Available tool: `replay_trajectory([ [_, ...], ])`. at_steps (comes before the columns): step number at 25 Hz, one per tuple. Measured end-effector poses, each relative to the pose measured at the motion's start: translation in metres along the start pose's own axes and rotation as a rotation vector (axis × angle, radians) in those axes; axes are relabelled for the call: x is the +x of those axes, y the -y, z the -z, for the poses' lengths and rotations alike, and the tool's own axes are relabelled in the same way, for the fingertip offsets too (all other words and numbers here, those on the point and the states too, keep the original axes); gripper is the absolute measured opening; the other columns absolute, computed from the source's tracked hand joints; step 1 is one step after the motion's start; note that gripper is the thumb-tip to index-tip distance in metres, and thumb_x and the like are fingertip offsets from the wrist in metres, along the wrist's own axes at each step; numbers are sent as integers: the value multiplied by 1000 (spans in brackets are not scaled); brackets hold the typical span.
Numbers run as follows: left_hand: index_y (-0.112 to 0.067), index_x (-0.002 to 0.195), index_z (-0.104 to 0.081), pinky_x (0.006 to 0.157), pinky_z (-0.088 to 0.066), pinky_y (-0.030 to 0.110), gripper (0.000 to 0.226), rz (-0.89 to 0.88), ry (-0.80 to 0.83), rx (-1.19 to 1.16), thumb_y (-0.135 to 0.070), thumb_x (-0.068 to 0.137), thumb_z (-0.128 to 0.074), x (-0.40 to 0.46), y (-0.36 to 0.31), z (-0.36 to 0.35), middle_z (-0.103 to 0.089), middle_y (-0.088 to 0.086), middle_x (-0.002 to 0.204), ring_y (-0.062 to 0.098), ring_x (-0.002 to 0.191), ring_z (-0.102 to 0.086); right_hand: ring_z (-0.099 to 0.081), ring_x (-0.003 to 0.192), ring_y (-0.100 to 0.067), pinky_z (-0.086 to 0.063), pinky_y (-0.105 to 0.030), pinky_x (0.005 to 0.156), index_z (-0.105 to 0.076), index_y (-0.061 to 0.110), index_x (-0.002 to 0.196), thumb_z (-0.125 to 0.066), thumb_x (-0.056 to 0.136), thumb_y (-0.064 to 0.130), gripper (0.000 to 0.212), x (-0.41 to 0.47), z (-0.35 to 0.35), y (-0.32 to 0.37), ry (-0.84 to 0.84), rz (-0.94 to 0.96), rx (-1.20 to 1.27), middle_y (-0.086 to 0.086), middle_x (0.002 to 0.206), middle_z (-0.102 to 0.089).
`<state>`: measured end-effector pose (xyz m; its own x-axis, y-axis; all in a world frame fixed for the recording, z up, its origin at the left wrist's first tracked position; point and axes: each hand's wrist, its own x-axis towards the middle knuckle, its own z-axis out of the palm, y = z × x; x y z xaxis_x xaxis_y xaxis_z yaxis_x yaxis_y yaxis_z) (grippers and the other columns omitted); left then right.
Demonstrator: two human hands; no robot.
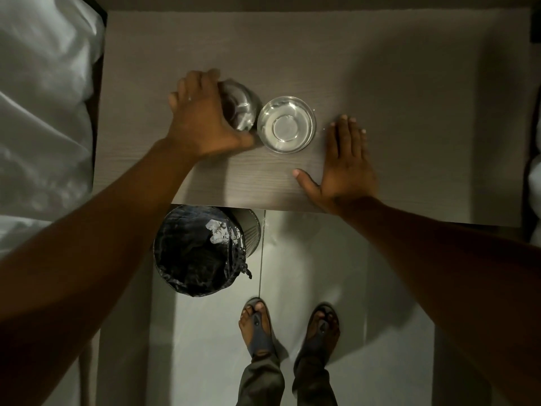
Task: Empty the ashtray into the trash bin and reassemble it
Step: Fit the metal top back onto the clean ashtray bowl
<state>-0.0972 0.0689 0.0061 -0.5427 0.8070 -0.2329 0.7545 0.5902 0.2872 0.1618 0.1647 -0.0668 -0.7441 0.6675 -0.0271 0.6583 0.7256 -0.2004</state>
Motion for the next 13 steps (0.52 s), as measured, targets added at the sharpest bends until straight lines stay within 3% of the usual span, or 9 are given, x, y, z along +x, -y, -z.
replay_trajectory([
  [5,-9,156,-13,105,-25,48,147,-213,86,8,-83,39,-61,13,-83,-18,-38,16,149,36,136,-33,-12,157,-42,-10,-55,128,-23,-9,158,-34,92,77,109,-4,3,-10,67,-22,-16,-32,166,-16],
  [13,-5,156,-10,104,-28,50,148,-198,74,103,-80,45,-72,-22,-65,-16,-38,17,147,35,133,-35,-11,158,-42,-11,-55,128,-21,-9,158,-33,93,79,111,-23,7,20,48,-9,9,-32,167,-14],
])
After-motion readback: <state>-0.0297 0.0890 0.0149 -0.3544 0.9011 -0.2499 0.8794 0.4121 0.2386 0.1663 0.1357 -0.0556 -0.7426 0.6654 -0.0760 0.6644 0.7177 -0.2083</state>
